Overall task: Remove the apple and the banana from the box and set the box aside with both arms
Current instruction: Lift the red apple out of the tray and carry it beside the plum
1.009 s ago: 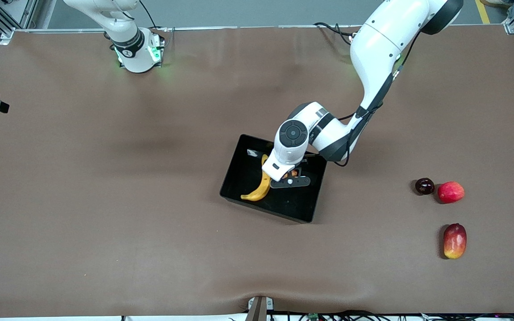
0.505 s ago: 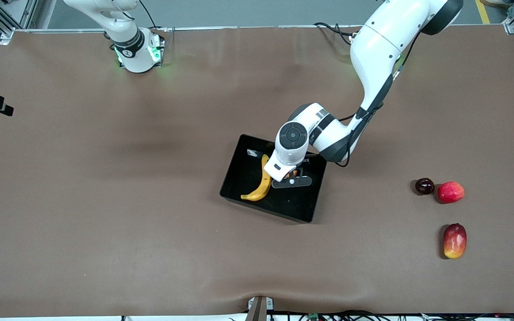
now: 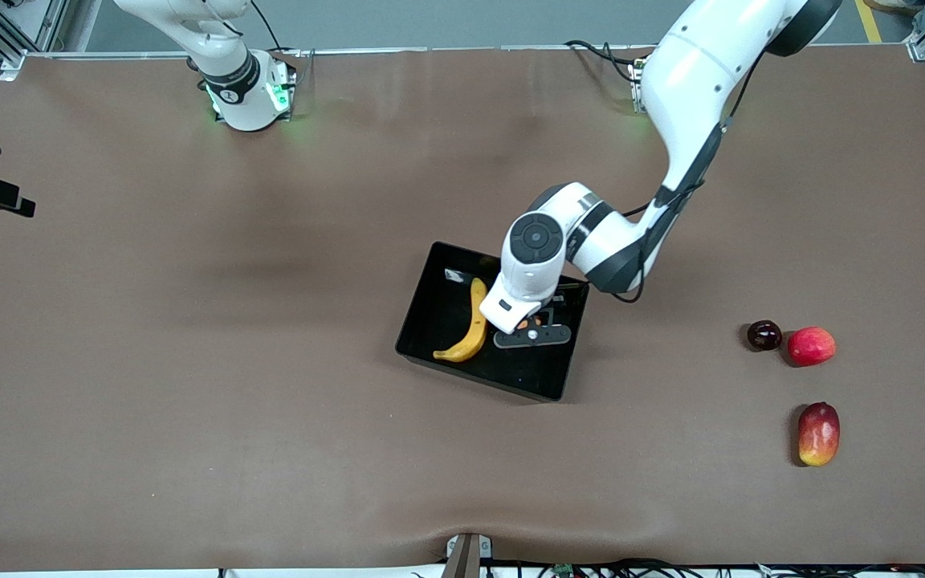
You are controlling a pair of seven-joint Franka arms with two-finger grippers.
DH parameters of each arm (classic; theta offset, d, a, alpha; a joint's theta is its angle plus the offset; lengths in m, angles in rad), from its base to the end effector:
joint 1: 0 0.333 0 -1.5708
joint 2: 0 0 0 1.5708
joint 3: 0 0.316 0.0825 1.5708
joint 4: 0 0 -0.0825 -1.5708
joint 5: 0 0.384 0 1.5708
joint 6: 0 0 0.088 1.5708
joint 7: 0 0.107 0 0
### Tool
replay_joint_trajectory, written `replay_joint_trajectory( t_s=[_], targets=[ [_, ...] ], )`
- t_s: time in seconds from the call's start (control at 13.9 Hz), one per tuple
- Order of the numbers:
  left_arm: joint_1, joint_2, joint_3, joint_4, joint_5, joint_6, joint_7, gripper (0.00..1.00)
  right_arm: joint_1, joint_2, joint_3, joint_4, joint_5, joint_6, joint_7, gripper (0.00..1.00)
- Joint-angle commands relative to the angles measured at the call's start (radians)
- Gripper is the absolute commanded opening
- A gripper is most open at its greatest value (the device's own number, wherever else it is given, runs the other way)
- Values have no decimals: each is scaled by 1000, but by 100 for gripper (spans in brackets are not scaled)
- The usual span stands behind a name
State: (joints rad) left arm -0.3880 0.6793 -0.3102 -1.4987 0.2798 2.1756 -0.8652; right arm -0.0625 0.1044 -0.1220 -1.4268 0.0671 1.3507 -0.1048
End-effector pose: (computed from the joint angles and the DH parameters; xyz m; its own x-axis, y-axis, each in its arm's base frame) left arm 0.5776 -0.4215 0.2855 0.9955 0.0790 0.0533 0.0792 -0.9969 -0.0021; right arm 0.5552 -0.0912 0.6158 0.9831 -0.0640 -0.1718 -0.0775 -0.9943 -0.0727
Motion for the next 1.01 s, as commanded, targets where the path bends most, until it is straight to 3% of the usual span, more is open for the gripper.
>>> replay_joint_trajectory(
  t_s=[0.0, 0.22, 0.5, 0.72, 0.94],
  targets=[
    [26, -88, 2, 46, 19, -98, 14, 0, -23, -5, 18, 2, -7, -13, 7, 100],
    [139, -154, -3, 49, -2, -177, 188, 0, -23, -5, 18, 0, -7, -13, 7, 100],
    [300, -156, -7, 32, -5, -201, 377, 0, -19, -6, 18, 2, -7, -13, 8, 100],
    [394, -113, -7, -11, 2, -182, 428, 0, -17, -6, 18, 2, -9, -13, 8, 100],
    [455, -75, 0, -98, 24, -71, 445, 0, -14, -5, 18, 2, -9, -13, 8, 100]
  ],
)
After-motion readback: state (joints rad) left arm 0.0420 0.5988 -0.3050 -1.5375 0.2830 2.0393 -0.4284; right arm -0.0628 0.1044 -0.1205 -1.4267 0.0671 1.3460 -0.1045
